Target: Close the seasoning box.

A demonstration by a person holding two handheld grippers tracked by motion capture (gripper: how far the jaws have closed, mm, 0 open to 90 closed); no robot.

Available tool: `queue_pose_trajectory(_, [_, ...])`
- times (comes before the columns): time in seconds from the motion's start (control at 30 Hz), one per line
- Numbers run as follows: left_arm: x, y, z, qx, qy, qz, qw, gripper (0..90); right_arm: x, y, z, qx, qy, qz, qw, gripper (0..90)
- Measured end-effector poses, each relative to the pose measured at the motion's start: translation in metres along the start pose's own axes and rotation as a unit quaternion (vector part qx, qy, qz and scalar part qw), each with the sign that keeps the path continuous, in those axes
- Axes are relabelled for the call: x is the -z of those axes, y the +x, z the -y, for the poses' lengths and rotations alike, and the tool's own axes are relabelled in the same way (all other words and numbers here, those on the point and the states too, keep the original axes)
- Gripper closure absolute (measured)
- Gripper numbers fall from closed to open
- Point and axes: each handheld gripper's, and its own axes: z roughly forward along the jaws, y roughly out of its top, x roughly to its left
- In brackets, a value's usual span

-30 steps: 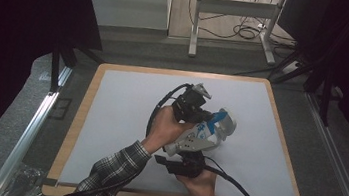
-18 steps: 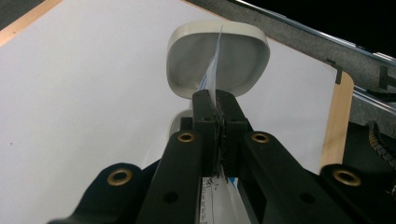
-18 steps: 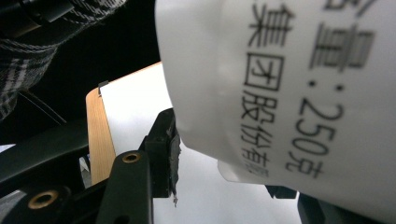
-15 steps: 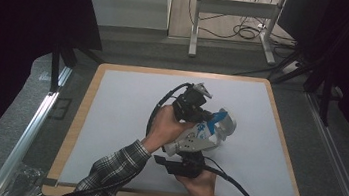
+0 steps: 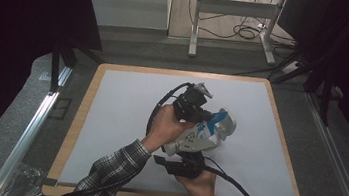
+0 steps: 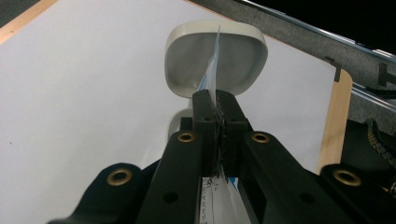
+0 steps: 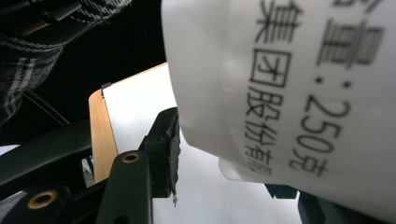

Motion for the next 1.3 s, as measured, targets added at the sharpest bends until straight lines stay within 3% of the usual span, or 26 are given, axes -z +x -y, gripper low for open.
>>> queue_pose_trajectory(1.3, [0.0, 0.0002, -0.0024, 0.001, 0.006, 0.001, 1.0, 88.4, 0.0006, 0.0018, -0.0013, -0.002, -0.003, -0.005, 1.0, 52.7])
